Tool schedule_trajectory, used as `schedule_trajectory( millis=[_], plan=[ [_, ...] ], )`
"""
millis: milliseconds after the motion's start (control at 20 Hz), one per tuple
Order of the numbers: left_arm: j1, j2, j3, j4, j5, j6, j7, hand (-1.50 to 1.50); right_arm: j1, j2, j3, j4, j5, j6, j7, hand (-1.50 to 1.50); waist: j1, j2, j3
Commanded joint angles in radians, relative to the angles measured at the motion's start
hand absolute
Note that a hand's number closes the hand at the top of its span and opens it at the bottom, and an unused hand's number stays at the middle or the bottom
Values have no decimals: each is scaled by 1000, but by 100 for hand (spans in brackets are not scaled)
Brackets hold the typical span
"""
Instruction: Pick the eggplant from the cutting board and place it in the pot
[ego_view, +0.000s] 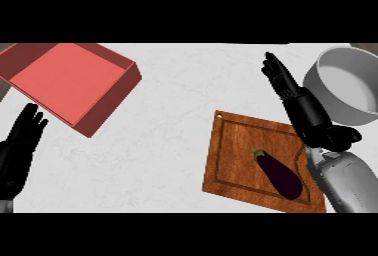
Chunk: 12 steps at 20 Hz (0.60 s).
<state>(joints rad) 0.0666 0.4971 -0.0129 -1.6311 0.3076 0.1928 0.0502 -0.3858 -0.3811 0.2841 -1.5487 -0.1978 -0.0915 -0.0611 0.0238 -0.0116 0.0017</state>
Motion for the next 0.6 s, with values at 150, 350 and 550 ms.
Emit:
schedule_trajectory(
  millis=[150, 350, 550],
  plan=[
    [-135, -55, -36, -59, -6, 4, -51, 0, -166, 8, 120, 52, -235, 460, 4, 150, 70, 45, 2],
    [-207, -115, -65, -56, 19, 2, -61, 0, -309, -188, 141, 79, -35, 628, -121, 150, 48, 56, -1],
    [-260, -123, -53, -36, 24, 18, -39, 0, -298, -232, 133, 179, -72, 867, -375, -150, 48, 64, 7]
  ],
)
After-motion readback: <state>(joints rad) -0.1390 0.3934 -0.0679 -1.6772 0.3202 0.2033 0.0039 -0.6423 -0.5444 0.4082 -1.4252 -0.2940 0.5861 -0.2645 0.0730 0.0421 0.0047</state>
